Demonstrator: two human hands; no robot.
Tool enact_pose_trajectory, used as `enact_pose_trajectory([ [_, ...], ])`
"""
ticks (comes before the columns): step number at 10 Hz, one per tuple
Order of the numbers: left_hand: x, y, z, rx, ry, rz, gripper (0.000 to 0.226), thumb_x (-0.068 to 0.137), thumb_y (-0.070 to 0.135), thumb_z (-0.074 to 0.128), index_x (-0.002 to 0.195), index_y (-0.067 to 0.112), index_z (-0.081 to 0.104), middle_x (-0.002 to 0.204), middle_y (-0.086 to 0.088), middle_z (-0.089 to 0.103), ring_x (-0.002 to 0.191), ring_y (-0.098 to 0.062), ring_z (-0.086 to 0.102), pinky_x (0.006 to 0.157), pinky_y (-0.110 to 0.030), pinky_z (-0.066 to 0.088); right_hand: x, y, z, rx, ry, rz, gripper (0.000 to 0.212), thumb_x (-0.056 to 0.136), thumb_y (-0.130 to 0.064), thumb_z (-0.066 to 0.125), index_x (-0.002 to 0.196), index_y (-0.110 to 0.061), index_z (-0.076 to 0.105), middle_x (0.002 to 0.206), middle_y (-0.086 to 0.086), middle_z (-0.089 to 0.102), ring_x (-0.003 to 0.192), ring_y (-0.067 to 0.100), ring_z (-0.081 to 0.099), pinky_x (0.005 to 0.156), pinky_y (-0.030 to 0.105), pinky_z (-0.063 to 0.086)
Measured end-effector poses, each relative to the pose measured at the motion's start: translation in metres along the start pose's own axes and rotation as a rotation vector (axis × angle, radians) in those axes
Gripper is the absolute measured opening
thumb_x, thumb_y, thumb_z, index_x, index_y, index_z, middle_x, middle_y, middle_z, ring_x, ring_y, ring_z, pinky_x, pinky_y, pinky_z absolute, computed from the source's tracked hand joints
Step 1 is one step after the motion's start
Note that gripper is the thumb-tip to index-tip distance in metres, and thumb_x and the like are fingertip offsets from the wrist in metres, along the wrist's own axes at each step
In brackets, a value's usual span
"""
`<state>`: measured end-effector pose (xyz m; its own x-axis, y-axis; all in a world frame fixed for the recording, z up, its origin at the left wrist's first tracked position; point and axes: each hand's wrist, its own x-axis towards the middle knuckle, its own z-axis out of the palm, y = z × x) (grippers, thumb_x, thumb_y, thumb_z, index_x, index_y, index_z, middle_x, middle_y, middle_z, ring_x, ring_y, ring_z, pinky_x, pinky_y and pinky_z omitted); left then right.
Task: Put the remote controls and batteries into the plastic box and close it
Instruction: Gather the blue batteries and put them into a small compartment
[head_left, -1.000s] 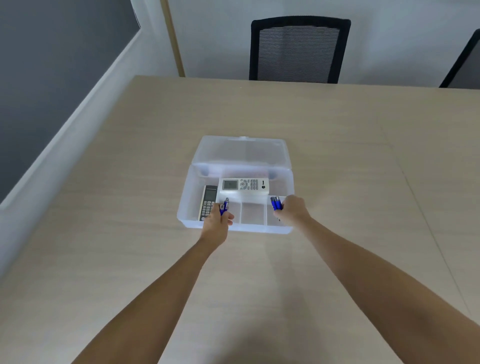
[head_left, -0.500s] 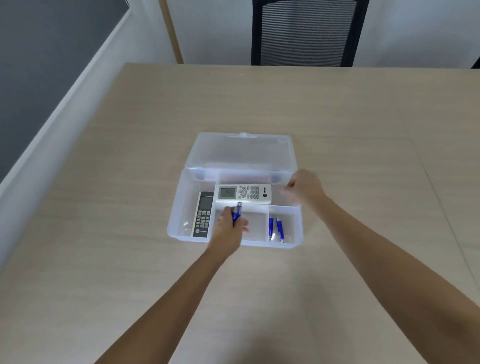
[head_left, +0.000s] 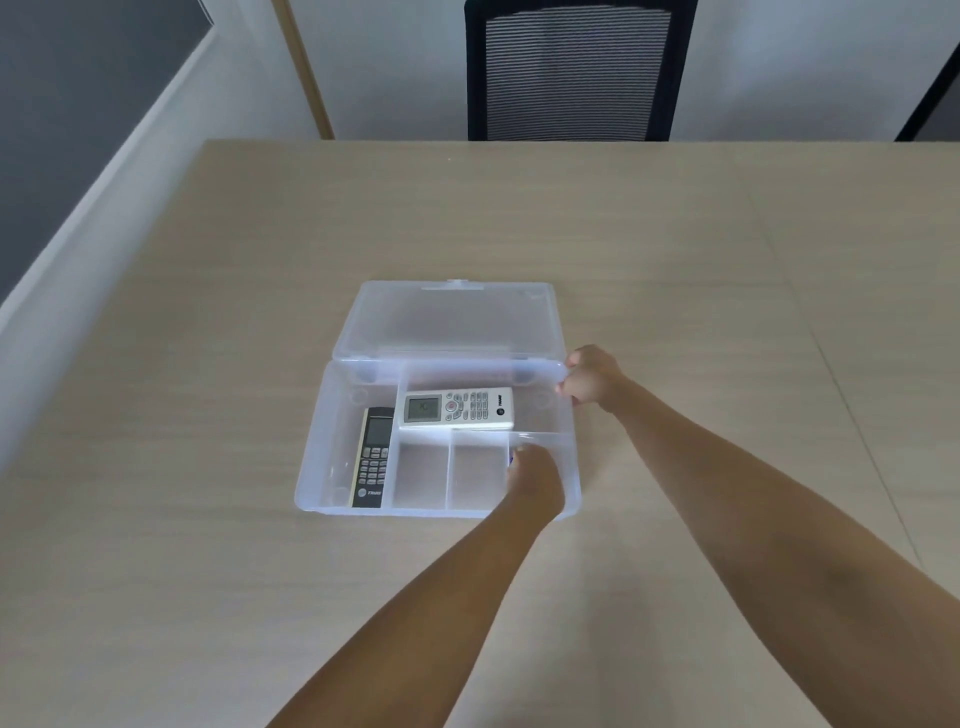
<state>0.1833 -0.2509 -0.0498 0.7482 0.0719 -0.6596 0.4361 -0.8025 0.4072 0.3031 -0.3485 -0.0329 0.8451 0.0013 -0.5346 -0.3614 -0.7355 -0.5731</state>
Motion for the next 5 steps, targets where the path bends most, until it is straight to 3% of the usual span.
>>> enact_pose_trajectory([
  [1, -0.043, -0.001, -0.012, -0.129, 0.102, 0.106, 0.042, 0.091, 0.003, 0.048, 0.132, -0.002, 0.036, 0.13, -0.022, 0.05, 0.115, -0.037, 0.054, 0.093, -0.039, 0.046, 0.008, 0.001, 0.003, 0.138, -0.024, 0.018, 0.02, 0.061, 0.004, 0.065, 0.063, -0.007, 0.048, 0.064, 0.008, 0.045, 0.061, 0.025, 0.05, 0.055, 0.032, 0.042],
  [2, -0.067, -0.059, -0.047, -0.114, 0.475, 0.332, 0.043, 0.094, 0.02, 0.05, 0.135, 0.008, 0.043, 0.132, -0.011, 0.053, 0.117, -0.029, 0.055, 0.096, -0.04, 0.048, 0.022, -0.028, 0.012, 0.406, -0.004, 0.008, 0.017, 0.067, -0.005, 0.065, 0.07, -0.007, 0.048, 0.071, 0.008, 0.041, 0.062, 0.02, 0.043, 0.055, 0.031, 0.032],
  [3, -0.062, -0.128, -0.067, 0.069, 0.825, 0.261, 0.06, 0.09, 0.046, 0.049, 0.14, 0.013, 0.041, 0.147, -0.013, 0.04, 0.137, -0.032, 0.036, 0.113, -0.058, 0.03, 0.035, -0.036, 0.006, 0.528, 0.109, 0.042, 0.024, 0.081, -0.018, 0.062, 0.094, -0.001, 0.051, 0.089, 0.009, 0.046, 0.08, 0.024, 0.05, 0.07, 0.037, 0.045],
  [4, -0.056, -0.175, -0.073, 0.17, 0.606, -0.02, 0.113, 0.066, 0.087, 0.036, 0.152, 0.022, 0.003, 0.16, -0.019, -0.009, 0.148, -0.036, -0.014, 0.113, -0.063, -0.008, 0.042, -0.025, -0.004, 0.466, 0.126, 0.12, 0.015, 0.076, 0.0, 0.063, 0.071, -0.004, 0.049, 0.068, 0.006, 0.043, 0.067, 0.02, 0.042, 0.056, 0.032, 0.036],
  [5, -0.05, -0.189, -0.071, 0.182, 0.414, -0.023, 0.143, 0.038, 0.103, 0.019, 0.151, 0.022, -0.014, 0.154, -0.024, -0.028, 0.143, -0.04, -0.027, 0.113, -0.063, -0.008, 0.047, -0.005, -0.008, 0.561, 0.105, 0.192, 0.021, 0.072, 0.017, 0.057, 0.069, -0.004, 0.055, 0.071, 0.011, 0.049, 0.064, 0.017, 0.044, 0.043, 0.025, 0.034],
])
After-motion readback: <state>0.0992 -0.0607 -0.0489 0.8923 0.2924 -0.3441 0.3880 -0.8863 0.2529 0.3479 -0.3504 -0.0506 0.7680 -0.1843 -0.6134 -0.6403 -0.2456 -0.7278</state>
